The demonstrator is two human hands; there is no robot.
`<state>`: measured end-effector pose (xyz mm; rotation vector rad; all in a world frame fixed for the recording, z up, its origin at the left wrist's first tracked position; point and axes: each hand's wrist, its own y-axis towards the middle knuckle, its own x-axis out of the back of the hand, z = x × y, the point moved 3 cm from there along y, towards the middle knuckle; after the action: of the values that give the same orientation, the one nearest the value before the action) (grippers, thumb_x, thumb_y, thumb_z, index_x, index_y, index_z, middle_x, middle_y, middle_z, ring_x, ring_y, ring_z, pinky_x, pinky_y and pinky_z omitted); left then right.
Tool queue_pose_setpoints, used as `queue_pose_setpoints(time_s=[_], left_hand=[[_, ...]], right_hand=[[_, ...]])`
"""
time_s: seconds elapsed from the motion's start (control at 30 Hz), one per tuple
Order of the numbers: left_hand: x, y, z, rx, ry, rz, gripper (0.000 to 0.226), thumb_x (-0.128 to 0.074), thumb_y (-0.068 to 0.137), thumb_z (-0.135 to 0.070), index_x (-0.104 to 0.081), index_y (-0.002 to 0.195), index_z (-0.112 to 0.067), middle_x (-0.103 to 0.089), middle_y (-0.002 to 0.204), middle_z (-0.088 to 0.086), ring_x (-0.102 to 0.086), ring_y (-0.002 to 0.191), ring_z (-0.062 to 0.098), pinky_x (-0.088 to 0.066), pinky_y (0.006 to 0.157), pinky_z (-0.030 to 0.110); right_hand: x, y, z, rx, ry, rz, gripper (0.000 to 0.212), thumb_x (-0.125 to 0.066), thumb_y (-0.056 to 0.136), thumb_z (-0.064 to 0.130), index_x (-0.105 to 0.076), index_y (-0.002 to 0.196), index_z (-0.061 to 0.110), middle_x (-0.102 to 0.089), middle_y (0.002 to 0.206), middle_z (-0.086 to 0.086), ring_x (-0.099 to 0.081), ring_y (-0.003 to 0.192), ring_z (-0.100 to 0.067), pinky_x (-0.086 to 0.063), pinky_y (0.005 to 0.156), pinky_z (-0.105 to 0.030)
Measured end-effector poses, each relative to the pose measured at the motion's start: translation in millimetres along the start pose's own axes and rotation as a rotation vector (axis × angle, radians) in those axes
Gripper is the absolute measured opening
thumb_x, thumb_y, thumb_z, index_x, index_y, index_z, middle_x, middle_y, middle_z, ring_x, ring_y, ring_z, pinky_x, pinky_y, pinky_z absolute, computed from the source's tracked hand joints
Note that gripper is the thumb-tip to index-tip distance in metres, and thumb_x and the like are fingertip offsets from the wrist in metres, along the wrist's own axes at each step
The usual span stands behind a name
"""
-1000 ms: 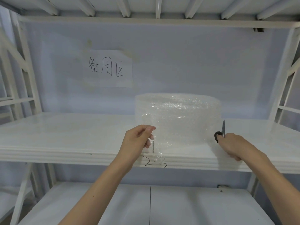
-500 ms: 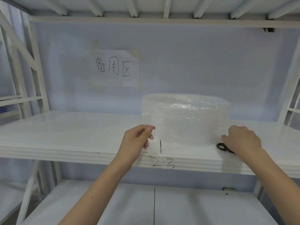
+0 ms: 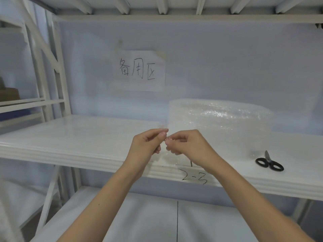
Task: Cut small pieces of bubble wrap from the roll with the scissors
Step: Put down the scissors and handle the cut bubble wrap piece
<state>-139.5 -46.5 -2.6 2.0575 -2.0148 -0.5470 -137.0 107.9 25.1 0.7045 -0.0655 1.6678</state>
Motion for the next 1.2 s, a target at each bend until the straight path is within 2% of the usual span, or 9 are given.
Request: queue_pose_setpoints(time_s=[0.17,0.23,0.37,0.53,0.6,0.8,0.97,1.07,1.2], left_hand=[[25,7,0,-0.034,0.104,-0.031,0.016,-0.069,0.090,-0.022,-0.078,0.101,-0.028,-0.072,0.081,-0.015,-0.044,0.055,0.010,-0.043,0.057,0.015],[30,10,0,-0.060,0.162,0.001,0.016,-0.069,0.090,-0.022,-0.078,0.102,-0.029,-0.076,0.099,-0.018,-0.047,0.055,0.006,-0.046,0.060,0.015],[37,15,6,-0.092,0.329,0.081,0.018,-0.066,0.091,-0.031,-0.075,0.105,-0.036,-0.072,0.114,-0.017,-0.058,0.066,0.008,-0.049,0.065,0.020],[50,25,20,-0.070,0.436,0.064,0.025,-0.060,0.095,-0.030,-0.069,0.108,-0.050,-0.077,0.086,0.008,-0.056,0.067,0.017,-0.055,0.070,0.035],[53,27,23,-0.056,0.422,0.060,0.028,-0.059,0.096,-0.024,-0.069,0.107,-0.048,-0.073,0.075,-0.002,-0.057,0.065,0.013,-0.054,0.070,0.027],[52,31,26,-0.042,0.433,0.051,0.041,-0.050,0.097,-0.011,-0.069,0.112,-0.044,-0.074,0.084,-0.017,-0.062,0.064,0.002,-0.053,0.068,0.026],[54,31,27,-0.005,0.467,0.036,0.052,-0.043,0.093,-0.004,-0.069,0.116,-0.042,-0.070,0.075,0.001,-0.060,0.069,0.010,-0.049,0.065,0.028],[54,28,23,0.002,0.434,0.060,0.058,-0.039,0.091,0.003,-0.068,0.119,-0.038,-0.075,0.093,0.014,-0.064,0.077,0.015,-0.056,0.083,0.037],[54,25,16,-0.009,0.249,0.020,0.045,-0.047,0.096,-0.003,-0.064,0.124,-0.033,-0.069,0.116,-0.002,-0.068,0.080,0.010,-0.058,0.088,0.033]], right_hand=[[-22,23,-5,-0.042,0.116,0.001,0.011,-0.068,0.083,0.013,-0.076,0.083,0.005,-0.076,0.073,-0.006,-0.063,0.059,-0.013,-0.055,0.061,-0.024],[-28,32,-8,-0.082,0.200,0.008,0.013,-0.068,0.085,0.012,-0.075,0.086,0.001,-0.076,0.073,-0.006,-0.062,0.056,-0.014,-0.055,0.059,-0.022],[-42,47,-18,-0.149,0.431,0.041,0.016,-0.070,0.083,0.013,-0.076,0.091,0.001,-0.075,0.082,-0.012,-0.066,0.063,-0.016,-0.059,0.074,-0.030],[-56,58,-32,-0.260,0.674,0.056,0.016,-0.063,0.090,0.003,-0.073,0.099,-0.005,-0.075,0.088,-0.017,-0.067,0.061,-0.013,-0.061,0.067,-0.025],[-59,61,-35,-0.285,0.703,0.063,0.019,-0.062,0.090,0.002,-0.070,0.103,-0.009,-0.073,0.091,-0.019,-0.067,0.059,-0.013,-0.061,0.066,-0.026],[-61,64,-36,-0.312,0.742,0.089,0.028,-0.065,0.090,0.015,-0.069,0.106,-0.007,-0.072,0.092,-0.022,-0.070,0.069,-0.025,-0.062,0.071,-0.035],[-61,61,-34,-0.288,0.683,0.159,0.025,-0.069,0.087,0.010,-0.069,0.108,-0.004,-0.074,0.092,-0.017,-0.071,0.072,-0.022,-0.060,0.084,-0.039],[-61,61,-33,-0.288,0.685,0.160,0.023,-0.068,0.085,0.004,-0.068,0.107,0.000,-0.075,0.093,-0.016,-0.072,0.069,-0.018,-0.058,0.085,-0.038],[-62,61,-29,-0.280,0.746,0.148,0.017,-0.067,0.087,0.004,-0.068,0.104,0.002,-0.076,0.092,-0.016,-0.074,0.074,-0.021,-0.061,0.077,-0.035]])
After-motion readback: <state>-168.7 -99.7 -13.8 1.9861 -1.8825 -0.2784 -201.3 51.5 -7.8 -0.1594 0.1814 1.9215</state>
